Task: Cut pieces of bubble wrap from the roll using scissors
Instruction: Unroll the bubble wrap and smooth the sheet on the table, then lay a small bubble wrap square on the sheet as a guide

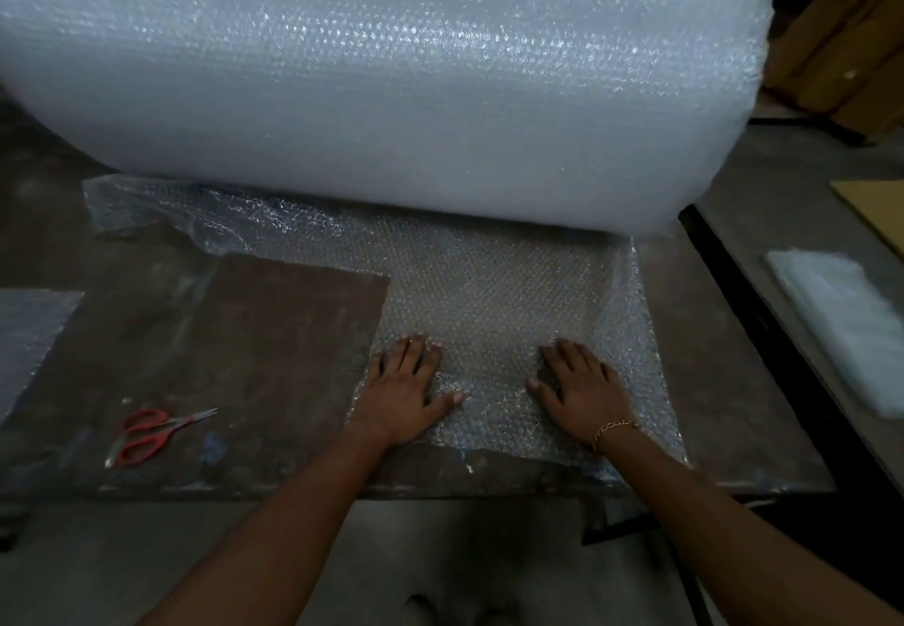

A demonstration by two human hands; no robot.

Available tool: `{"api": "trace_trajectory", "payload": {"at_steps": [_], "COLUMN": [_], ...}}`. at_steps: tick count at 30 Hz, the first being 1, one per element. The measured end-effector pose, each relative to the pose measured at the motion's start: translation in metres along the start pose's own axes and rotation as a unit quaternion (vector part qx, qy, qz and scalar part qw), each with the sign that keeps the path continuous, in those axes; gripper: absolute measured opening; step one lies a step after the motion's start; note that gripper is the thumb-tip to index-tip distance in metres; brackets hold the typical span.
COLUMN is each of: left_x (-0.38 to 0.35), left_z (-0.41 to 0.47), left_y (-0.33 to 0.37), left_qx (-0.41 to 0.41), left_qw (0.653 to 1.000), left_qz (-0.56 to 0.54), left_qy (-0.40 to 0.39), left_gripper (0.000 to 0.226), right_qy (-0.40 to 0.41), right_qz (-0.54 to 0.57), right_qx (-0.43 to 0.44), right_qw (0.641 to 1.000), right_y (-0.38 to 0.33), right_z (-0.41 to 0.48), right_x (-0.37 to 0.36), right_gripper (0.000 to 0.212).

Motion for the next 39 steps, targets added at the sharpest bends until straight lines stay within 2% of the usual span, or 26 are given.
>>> {"api": "trace_trajectory", "payload": {"at_steps": [3, 8, 10, 13, 19, 23, 30, 34, 37, 39], "left_x": [0.003, 0.016, 0.025, 0.038, 0.068, 0.087, 0.110, 0.121, 0.124, 0.124], "left_z": [-0.002, -0.016, -0.027, -0.048, -0.108, -0.154, -0.241, -0.281, -0.300, -0.305], "left_y": [0.002, 0.002, 0.003, -0.004, -0.043, -0.092, -0.216, -0.295, -0.346, -0.375], "left_qx": [0.005, 0.034, 0.050, 0.091, 0.168, 0.228, 0.297, 0.322, 0.331, 0.325], "left_qw": [1.000, 0.999, 0.997, 0.992, 0.976, 0.952, 0.926, 0.921, 0.924, 0.928], "left_qz": [-0.005, -0.004, -0.003, 0.000, 0.010, 0.033, 0.049, 0.059, 0.049, 0.047], "left_qy": [0.003, 0.033, 0.054, 0.083, 0.141, 0.201, 0.229, 0.211, 0.187, 0.175], "left_gripper": [0.089, 0.094, 0.097, 0.095, 0.088, 0.077, 0.066, 0.066, 0.054, 0.049], "right_qy": [0.013, 0.019, 0.020, 0.018, -0.001, -0.013, -0.037, -0.062, -0.088, -0.107], "right_qz": [0.006, 0.036, 0.052, 0.056, 0.082, 0.072, 0.070, 0.090, 0.126, 0.145], "right_qx": [0.005, 0.038, 0.055, 0.099, 0.187, 0.247, 0.315, 0.308, 0.293, 0.282], "right_qw": [1.000, 0.998, 0.997, 0.993, 0.979, 0.966, 0.946, 0.945, 0.944, 0.942], "right_y": [0.000, -0.013, -0.026, -0.058, -0.156, -0.232, -0.394, -0.486, -0.535, -0.561], "right_z": [-0.002, -0.001, -0.001, 0.003, 0.005, 0.002, 0.000, -0.004, -0.005, -0.003], "right_x": [0.003, 0.015, 0.021, 0.026, 0.035, 0.032, 0.012, 0.001, -0.010, -0.020], "right_gripper": [0.086, 0.085, 0.079, 0.066, 0.063, 0.064, 0.064, 0.055, 0.069, 0.070]}}
Point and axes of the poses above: each hand's wrist, its own z-axis towards the middle knuckle, its own x-axis out of the back of the hand, y = z × x, the point moved 5 cm from there along z, towards the middle knuckle, and after that the axes turned 8 degrees about -x, right-handed, at the moved point
